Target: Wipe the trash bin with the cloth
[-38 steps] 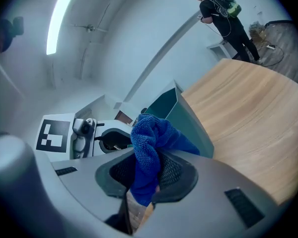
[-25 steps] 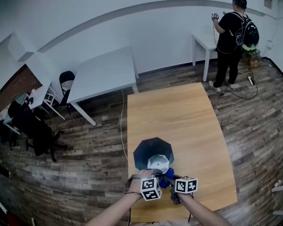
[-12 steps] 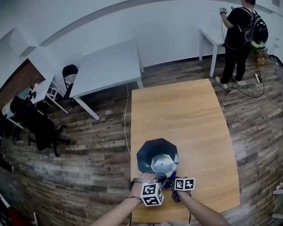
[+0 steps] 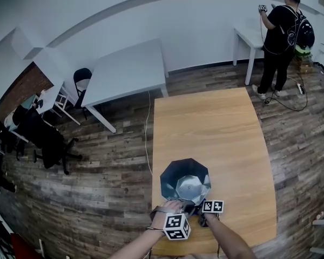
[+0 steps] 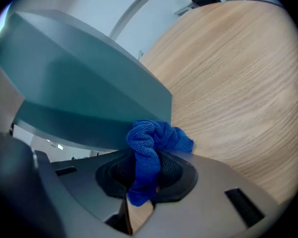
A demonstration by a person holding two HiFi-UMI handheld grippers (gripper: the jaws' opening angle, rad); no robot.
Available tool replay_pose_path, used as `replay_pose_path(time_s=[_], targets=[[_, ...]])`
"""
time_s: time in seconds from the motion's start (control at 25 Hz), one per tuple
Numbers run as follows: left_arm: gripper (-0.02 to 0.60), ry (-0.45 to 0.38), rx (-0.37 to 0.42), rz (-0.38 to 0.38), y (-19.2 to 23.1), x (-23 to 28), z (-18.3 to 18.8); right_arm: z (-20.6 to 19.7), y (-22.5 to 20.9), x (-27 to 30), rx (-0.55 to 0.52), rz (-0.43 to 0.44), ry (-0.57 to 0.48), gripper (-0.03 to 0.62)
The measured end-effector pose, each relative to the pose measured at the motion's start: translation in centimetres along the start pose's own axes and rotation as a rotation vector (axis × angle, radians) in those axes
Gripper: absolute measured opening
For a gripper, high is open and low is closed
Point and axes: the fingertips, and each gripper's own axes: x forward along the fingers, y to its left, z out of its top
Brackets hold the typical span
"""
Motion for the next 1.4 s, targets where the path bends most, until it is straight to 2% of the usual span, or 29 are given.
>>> replay_pose_path(time_s=[0.2,0.4,0.52,0.64,0.8,1.04,1.16,1.24,1.4], targets=[[0.038,0.001,0.019,0.026,0.5,0.0,-0.3,0.2,0.4,-0.2,0.010,-0.002,-0.004,0.080],[0.040,-0.047,0.044,0.067,0.8,-0.7,0.1,0.0,3.2,-3.0,-0.059,0.015,-0.010,0.080],[0.093,-0.109,0.063,0.078,0.9,-2.0,0.4,0.2,5.5,-5.7,-0.049,0.066,-0.031,0.080],[0.129,-0.128,0.089,0.063,0.6,-3.5,-1.0,0.6,7.6,-8.8,-0.030,0.118,-0.081,0.080],[0.153,-0.056,0.202,0.048,0.3,-4.8,-4.5,1.5,10.6,-13.3,-0.047,0.175,-0.155,0.080],[0.164,0.141,0.388,0.051,0.7,-3.8,-9.2,2.1,15.0,-18.4,-0.070,0.231,-0.255,0.080],[0.152,0.191,0.423,0.091,1.4,-3.1,-9.7,2.4,17.0,-20.1,-0.071,0.249,-0.296,0.080],[0.100,0.193,0.424,0.105,1.4,-3.1,-9.4,2.3,18.5,-20.8,-0.087,0.261,-0.309,0.080],[0.082,0.174,0.430,0.096,-0.1,-2.9,-8.0,2.2,20.6,-21.0,-0.133,0.276,-0.316,0.080]])
